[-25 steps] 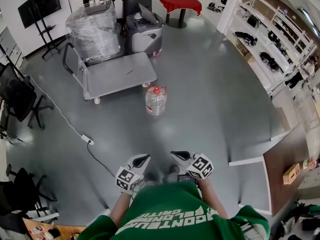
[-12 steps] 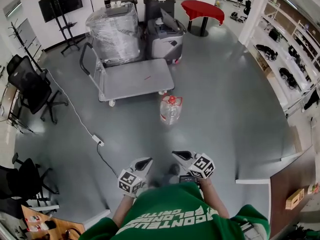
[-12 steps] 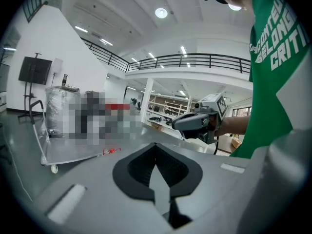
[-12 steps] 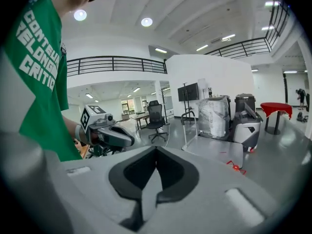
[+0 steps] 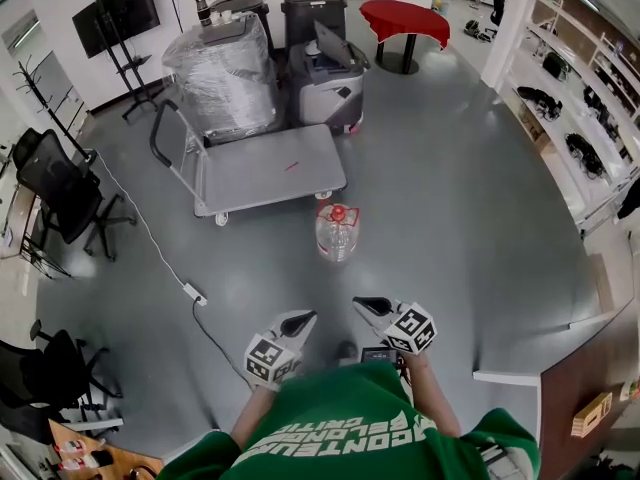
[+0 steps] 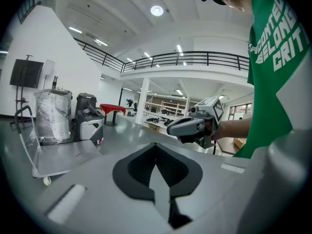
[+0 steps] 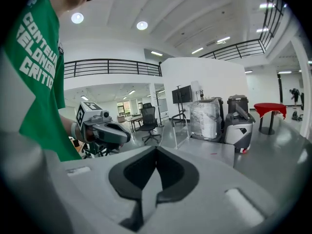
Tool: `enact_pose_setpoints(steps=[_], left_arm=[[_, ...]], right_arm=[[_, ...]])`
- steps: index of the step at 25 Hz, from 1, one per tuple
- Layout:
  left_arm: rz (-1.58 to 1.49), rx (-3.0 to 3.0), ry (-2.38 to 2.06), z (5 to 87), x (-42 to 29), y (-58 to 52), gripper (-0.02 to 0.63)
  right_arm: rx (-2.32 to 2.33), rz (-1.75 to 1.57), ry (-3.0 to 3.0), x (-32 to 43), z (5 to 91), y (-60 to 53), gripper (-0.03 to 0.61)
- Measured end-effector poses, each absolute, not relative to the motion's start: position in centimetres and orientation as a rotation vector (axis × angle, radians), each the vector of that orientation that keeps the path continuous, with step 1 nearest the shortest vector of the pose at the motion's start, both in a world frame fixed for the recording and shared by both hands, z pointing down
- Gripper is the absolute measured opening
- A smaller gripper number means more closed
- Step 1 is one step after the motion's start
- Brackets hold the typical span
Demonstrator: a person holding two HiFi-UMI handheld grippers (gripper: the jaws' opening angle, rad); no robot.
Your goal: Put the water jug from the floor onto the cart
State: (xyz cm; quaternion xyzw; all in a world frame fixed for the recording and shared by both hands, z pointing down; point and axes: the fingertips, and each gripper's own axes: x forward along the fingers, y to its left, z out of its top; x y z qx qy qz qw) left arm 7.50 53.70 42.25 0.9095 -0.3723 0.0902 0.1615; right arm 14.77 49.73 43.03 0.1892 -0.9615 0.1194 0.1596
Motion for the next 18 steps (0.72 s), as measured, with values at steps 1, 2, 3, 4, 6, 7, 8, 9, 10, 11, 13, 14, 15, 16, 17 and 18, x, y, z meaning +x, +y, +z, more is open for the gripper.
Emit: enact_pose_setpoints(steps=[1, 2, 3, 4, 6, 7, 8, 9, 10, 11, 13, 14, 15, 16, 17, 18], left_arm=[[0.265, 2.610, -1.047, 42.2, 8.5, 53.2, 0.011], [0.272, 2.624, -1.034, 42.0, 9.4, 52.7, 0.012], [0.277, 2.636, -1.025, 41.9, 10.2, 52.2, 0.012], [0.278, 2.643, -1.022, 41.9, 10.7, 51.7, 0.011], [0.275, 2.640, -1.024, 41.8, 11.2, 50.8, 0.011], [0.278, 2.636, -1.024, 41.8, 11.3, 50.5, 0.011], [0.284, 2.632, -1.023, 41.8, 11.4, 50.4, 0.011], [0.292, 2.628, -1.020, 41.8, 11.5, 50.4, 0.011], [0.298, 2.626, -1.019, 41.9, 11.7, 50.3, 0.011], [0.299, 2.624, -1.020, 42.0, 11.8, 50.2, 0.011], [0.296, 2.618, -1.030, 42.1, 12.0, 50.0, 0.012], [0.295, 2.614, -1.036, 42.4, 11.9, 49.9, 0.011], [0.295, 2.611, -1.041, 42.6, 11.8, 49.8, 0.011], [0.295, 2.608, -1.041, 42.9, 11.6, 49.7, 0.012], [0.296, 2.604, -1.041, 43.0, 11.5, 49.6, 0.011], [0.297, 2.600, -1.040, 43.1, 11.4, 49.3, 0.011]], right_arm=[[0.552, 0.349, -2.746, 15.5, 43.3, 49.2, -0.010], [0.561, 0.356, -2.742, 16.3, 43.6, 48.8, -0.011], [0.569, 0.360, -2.735, 17.1, 43.9, 48.5, -0.011], [0.574, 0.360, -2.727, 17.7, 44.1, 48.1, -0.010], [0.578, 0.352, -2.719, 18.4, 44.3, 47.5, -0.011], [0.580, 0.354, -2.723, 18.7, 44.2, 47.3, -0.009], [0.583, 0.362, -2.729, 18.9, 44.1, 47.2, -0.011], [0.589, 0.373, -2.735, 19.2, 44.0, 47.0, -0.010], [0.595, 0.383, -2.737, 19.5, 44.1, 46.8, -0.009], [0.600, 0.389, -2.734, 19.9, 44.3, 46.6, -0.010], [0.602, 0.387, -2.727, 20.3, 44.8, 46.2, -0.011], [0.601, 0.384, -2.728, 20.3, 44.9, 46.0, -0.009], [0.598, 0.382, -2.733, 20.1, 44.9, 45.8, -0.011], [0.594, 0.381, -2.738, 19.9, 44.9, 45.6, -0.011], [0.589, 0.382, -2.740, 19.6, 45.0, 45.5, -0.010], [0.584, 0.384, -2.739, 19.3, 45.0, 45.3, -0.010]])
